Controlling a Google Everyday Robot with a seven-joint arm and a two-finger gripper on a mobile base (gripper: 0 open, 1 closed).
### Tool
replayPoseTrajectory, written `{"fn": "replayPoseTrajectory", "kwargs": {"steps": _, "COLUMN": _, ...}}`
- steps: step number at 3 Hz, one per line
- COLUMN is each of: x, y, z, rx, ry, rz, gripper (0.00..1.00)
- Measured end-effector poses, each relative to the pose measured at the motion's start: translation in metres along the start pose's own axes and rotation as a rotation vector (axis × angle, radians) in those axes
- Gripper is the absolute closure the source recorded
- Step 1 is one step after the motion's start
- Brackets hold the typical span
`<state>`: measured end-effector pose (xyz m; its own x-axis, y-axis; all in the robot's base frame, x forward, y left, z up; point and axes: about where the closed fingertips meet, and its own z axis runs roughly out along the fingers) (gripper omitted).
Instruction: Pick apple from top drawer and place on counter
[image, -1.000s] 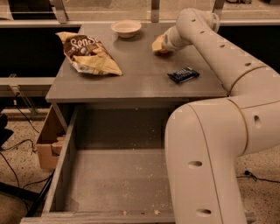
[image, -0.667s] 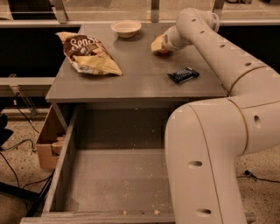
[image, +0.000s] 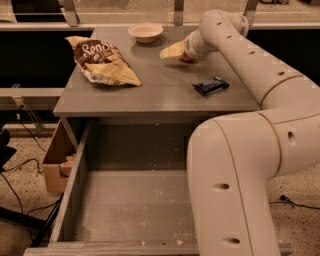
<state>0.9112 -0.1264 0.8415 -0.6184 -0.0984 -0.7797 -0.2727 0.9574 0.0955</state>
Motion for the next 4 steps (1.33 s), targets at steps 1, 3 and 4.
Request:
{"fn": "replayPoseTrajectory", "kwargs": {"steps": 1, "x": 0.000, "y": 0.000, "z": 0.000, "rx": 0.000, "ry": 0.000, "rz": 0.000, "gripper": 0.00}}
{"fn": "replayPoseTrajectory", "kwargs": {"steps": 3, "x": -0.043, "y": -0.021, "z": -0.114, "rx": 0.172, "ry": 0.035, "rz": -0.159, "gripper": 0.00}}
{"fn": "replayPoseTrajectory", "kwargs": {"steps": 4, "x": -0.049, "y": -0.026, "z": -0.190, "rx": 0.230, "ry": 0.063, "rz": -0.262, "gripper": 0.00}}
